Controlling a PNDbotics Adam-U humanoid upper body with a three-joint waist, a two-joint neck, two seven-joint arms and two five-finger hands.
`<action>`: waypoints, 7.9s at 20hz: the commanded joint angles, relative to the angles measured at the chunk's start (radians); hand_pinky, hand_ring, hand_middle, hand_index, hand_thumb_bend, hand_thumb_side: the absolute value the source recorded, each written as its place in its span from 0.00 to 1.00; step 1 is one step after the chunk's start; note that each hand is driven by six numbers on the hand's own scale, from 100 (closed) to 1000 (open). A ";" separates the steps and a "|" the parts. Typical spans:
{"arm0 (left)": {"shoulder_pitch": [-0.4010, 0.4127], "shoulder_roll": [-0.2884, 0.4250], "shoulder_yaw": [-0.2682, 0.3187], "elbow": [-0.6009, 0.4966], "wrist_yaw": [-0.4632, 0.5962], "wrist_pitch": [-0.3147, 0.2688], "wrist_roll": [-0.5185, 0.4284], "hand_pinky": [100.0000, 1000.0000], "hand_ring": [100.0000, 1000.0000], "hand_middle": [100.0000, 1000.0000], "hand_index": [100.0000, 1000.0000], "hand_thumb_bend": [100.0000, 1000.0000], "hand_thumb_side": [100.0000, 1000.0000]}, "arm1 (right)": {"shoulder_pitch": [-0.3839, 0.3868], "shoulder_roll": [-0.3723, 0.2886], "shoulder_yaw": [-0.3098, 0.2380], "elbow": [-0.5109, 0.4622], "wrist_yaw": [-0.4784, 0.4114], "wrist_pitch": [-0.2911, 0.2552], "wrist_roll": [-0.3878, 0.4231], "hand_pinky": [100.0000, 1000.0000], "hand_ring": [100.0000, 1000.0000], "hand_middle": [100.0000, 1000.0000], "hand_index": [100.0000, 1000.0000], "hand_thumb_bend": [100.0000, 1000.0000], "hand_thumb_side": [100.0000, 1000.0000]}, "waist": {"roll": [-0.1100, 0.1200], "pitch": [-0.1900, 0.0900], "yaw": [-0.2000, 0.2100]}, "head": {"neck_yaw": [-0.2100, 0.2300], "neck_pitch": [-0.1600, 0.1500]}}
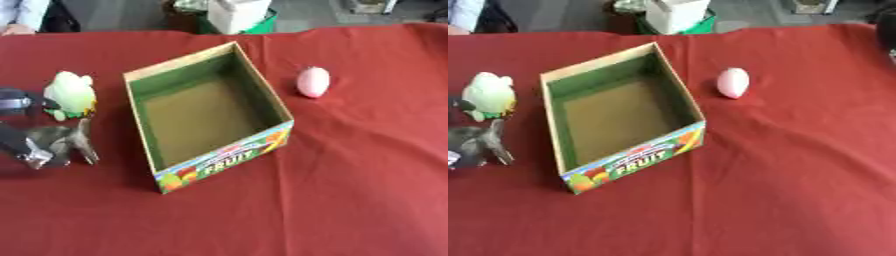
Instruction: Pick up objects on the table and place them in the box.
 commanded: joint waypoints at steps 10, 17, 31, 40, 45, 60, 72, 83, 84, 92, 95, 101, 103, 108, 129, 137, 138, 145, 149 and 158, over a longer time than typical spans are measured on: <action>-0.034 0.008 -0.027 0.087 -0.021 -0.041 -0.010 0.93 0.91 0.95 1.00 0.52 0.35 | -0.014 -0.013 -0.005 -0.014 -0.010 0.003 -0.004 0.65 0.83 0.82 0.88 0.21 1.00 | -0.004 -0.006 -0.008 | 0.009 -0.015; -0.036 0.017 -0.034 0.117 -0.037 -0.116 -0.010 0.93 0.90 0.95 1.00 0.33 0.32 | -0.015 -0.012 -0.004 -0.014 -0.016 0.004 -0.003 0.65 0.82 0.82 0.88 0.20 1.00 | -0.004 -0.005 -0.007 | 0.010 -0.018; -0.057 -0.004 -0.014 0.132 -0.069 -0.143 -0.010 0.80 0.73 0.62 0.78 0.18 0.32 | -0.011 -0.003 -0.004 -0.014 -0.019 0.007 -0.001 0.65 0.82 0.81 0.88 0.19 1.00 | -0.008 -0.001 -0.011 | 0.015 -0.023; -0.062 -0.014 -0.005 0.107 -0.050 -0.103 0.000 0.63 0.53 0.43 0.46 0.00 0.24 | -0.006 0.002 -0.007 -0.014 -0.015 0.012 -0.001 0.65 0.82 0.81 0.88 0.18 1.00 | -0.009 0.003 -0.012 | 0.017 -0.024; -0.061 -0.016 0.002 0.099 -0.028 -0.074 0.028 0.58 0.48 0.39 0.41 0.00 0.28 | -0.004 0.003 -0.007 -0.014 -0.015 0.013 -0.001 0.65 0.82 0.81 0.88 0.17 1.00 | -0.009 0.002 -0.009 | 0.015 -0.023; -0.075 -0.015 0.042 0.002 -0.068 0.017 0.103 0.45 0.36 0.28 0.21 0.00 0.32 | -0.004 -0.002 -0.007 -0.014 -0.025 0.013 -0.004 0.66 0.83 0.81 0.88 0.16 1.00 | -0.009 -0.017 0.001 | 0.003 -0.011; -0.137 -0.043 0.070 -0.158 -0.034 0.031 0.087 0.42 0.34 0.25 0.20 0.00 0.29 | -0.001 -0.006 -0.008 -0.014 -0.034 0.015 -0.010 0.66 0.83 0.81 0.88 0.15 1.00 | -0.003 -0.042 0.008 | -0.067 -0.002; -0.331 -0.183 0.027 -0.140 -0.078 0.065 0.054 0.42 0.33 0.25 0.20 0.00 0.29 | -0.008 -0.011 -0.001 -0.014 -0.044 0.009 -0.002 0.66 0.83 0.81 0.88 0.15 1.00 | 0.011 -0.057 -0.002 | -0.040 -0.005; -0.352 -0.202 0.018 -0.124 -0.089 0.065 0.054 0.42 0.33 0.25 0.20 0.00 0.28 | -0.010 -0.012 0.000 -0.014 -0.045 0.008 -0.001 0.66 0.83 0.81 0.88 0.15 1.00 | 0.012 -0.057 -0.004 | -0.038 -0.005; -0.453 -0.365 -0.036 0.012 -0.179 0.069 0.099 0.41 0.33 0.26 0.21 0.00 0.28 | -0.029 -0.009 0.008 -0.014 -0.053 0.002 0.008 0.66 0.83 0.81 0.88 0.14 1.00 | 0.013 -0.052 -0.024 | -0.027 -0.012; -0.471 -0.418 -0.052 0.068 -0.209 0.065 0.119 0.41 0.33 0.26 0.21 0.00 0.28 | -0.035 -0.008 0.009 -0.014 -0.054 0.000 0.010 0.66 0.83 0.81 0.88 0.14 1.00 | 0.013 -0.049 -0.034 | -0.023 -0.020; -0.491 -0.507 -0.074 0.192 -0.276 0.055 0.166 0.41 0.34 0.27 0.22 0.00 0.28 | -0.050 -0.002 0.014 -0.014 -0.060 -0.003 0.016 0.66 0.83 0.81 0.88 0.14 1.00 | 0.012 -0.041 -0.051 | -0.008 -0.037; -0.492 -0.530 -0.078 0.234 -0.291 0.049 0.181 0.42 0.35 0.28 0.24 0.00 0.28 | -0.054 -0.001 0.014 -0.014 -0.061 -0.004 0.017 0.66 0.83 0.81 0.88 0.14 1.00 | 0.012 -0.038 -0.057 | -0.005 -0.042; -0.487 -0.565 -0.096 0.330 -0.319 0.022 0.185 0.46 0.40 0.33 0.30 0.00 0.28 | -0.061 0.002 0.015 -0.014 -0.065 -0.005 0.019 0.66 0.83 0.81 0.88 0.14 1.00 | 0.014 -0.031 -0.064 | -0.002 -0.044; -0.486 -0.585 -0.083 0.465 -0.365 -0.118 -0.003 0.70 0.77 0.82 0.86 0.62 0.49 | -0.071 0.002 0.016 -0.014 -0.073 -0.001 0.019 0.66 0.83 0.81 0.88 0.13 1.00 | 0.024 -0.020 -0.076 | -0.009 0.003; -0.487 -0.580 -0.080 0.467 -0.383 -0.134 -0.010 0.75 0.83 0.93 1.00 0.88 0.49 | -0.066 0.004 0.013 -0.014 -0.075 0.003 0.018 0.66 0.82 0.81 0.88 0.13 1.00 | 0.027 -0.024 -0.075 | -0.009 0.005; -0.487 -0.578 -0.079 0.467 -0.385 -0.135 -0.010 0.75 0.83 0.93 1.00 0.88 0.48 | -0.066 0.004 0.013 -0.014 -0.075 0.004 0.018 0.66 0.82 0.81 0.88 0.13 1.00 | 0.028 -0.025 -0.074 | -0.009 0.005; -0.492 -0.568 -0.066 0.396 -0.345 -0.130 -0.009 0.74 0.81 0.90 0.98 0.79 0.54 | -0.060 0.005 0.010 -0.014 -0.078 0.008 0.015 0.66 0.82 0.81 0.88 0.12 1.00 | 0.026 -0.031 -0.067 | -0.012 0.008; -0.494 -0.549 -0.046 0.290 -0.320 -0.096 -0.002 0.73 0.80 0.89 0.97 0.76 0.57 | -0.059 0.004 0.009 -0.014 -0.079 0.008 0.013 0.66 0.82 0.81 0.88 0.12 1.00 | 0.024 -0.036 -0.060 | -0.017 0.013; -0.457 -0.488 0.029 0.019 -0.249 -0.016 0.084 0.72 0.77 0.85 0.93 0.69 0.66 | -0.058 0.004 0.007 -0.014 -0.085 0.017 0.010 0.66 0.83 0.81 0.88 0.11 1.00 | 0.012 -0.044 -0.034 | -0.001 0.025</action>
